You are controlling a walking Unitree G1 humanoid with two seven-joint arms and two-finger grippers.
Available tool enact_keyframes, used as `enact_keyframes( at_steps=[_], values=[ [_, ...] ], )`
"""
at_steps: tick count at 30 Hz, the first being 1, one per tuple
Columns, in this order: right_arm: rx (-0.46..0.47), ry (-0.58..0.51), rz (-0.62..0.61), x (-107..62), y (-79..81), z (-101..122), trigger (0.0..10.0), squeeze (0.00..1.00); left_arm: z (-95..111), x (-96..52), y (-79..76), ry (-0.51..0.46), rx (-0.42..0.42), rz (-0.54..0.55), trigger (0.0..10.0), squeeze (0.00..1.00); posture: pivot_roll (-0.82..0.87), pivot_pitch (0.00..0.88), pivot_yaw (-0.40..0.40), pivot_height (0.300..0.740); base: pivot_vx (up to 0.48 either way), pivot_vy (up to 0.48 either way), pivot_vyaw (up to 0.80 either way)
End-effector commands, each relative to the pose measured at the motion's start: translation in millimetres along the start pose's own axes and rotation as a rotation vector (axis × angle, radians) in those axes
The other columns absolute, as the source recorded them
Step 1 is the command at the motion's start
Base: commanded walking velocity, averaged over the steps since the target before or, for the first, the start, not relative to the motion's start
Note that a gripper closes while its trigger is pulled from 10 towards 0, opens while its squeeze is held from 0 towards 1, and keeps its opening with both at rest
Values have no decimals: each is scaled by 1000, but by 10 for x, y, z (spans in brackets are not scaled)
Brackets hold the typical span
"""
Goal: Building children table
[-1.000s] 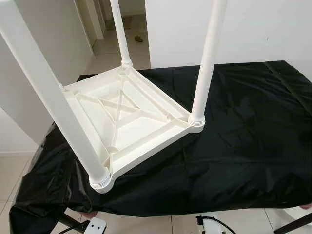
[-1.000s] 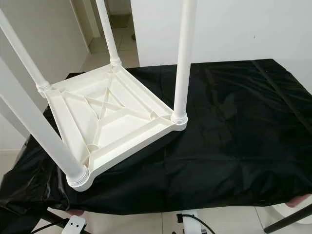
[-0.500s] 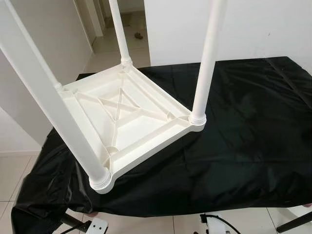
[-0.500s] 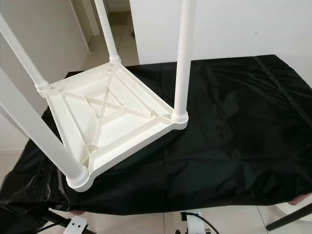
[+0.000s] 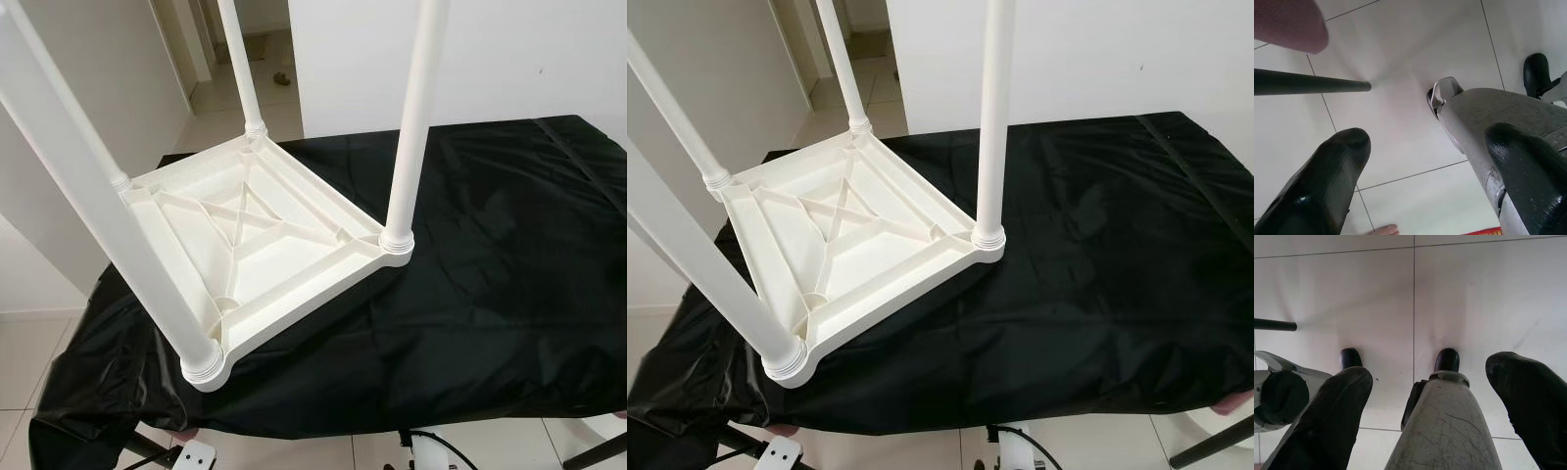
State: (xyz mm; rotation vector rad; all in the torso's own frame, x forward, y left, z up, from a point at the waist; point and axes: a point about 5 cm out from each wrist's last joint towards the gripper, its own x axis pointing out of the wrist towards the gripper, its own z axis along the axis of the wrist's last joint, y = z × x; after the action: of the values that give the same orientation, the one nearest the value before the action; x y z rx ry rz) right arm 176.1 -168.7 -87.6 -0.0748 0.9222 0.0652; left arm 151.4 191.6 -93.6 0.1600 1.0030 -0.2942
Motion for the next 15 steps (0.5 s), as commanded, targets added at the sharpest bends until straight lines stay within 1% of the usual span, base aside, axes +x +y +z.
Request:
enact_keyframes(
  at_steps=[1,7,11,12,14,15],
  values=[
    [4,6,11,9,63,9,10000,0,-77,-36,108,23,3,131,10000,0,35,0,181,740,0,0,0],
    [-1,-2,16,12,58,31,10000,0,-79,-35,105,22,8,135,10000,0,51,0,165,740,0,0,0],
    [-17,-4,21,13,39,40,10000,0,-75,-31,94,18,-1,140,10000,0,64,0,133,740,0,0,0],
    [-28,-4,25,13,32,45,10000,0,-71,-29,88,16,-1,142,10000,0,73,0,113,740,0,0,0],
    [-36,-4,27,13,28,47,10000,0,-68,-27,85,15,-1,143,10000,0,73,0,113,740,0,0,0],
    [-64,-10,32,15,-20,75,10000,0,-56,-18,64,10,-9,147,10000,0,93,0,51,740,0,0,0]
  ],
)
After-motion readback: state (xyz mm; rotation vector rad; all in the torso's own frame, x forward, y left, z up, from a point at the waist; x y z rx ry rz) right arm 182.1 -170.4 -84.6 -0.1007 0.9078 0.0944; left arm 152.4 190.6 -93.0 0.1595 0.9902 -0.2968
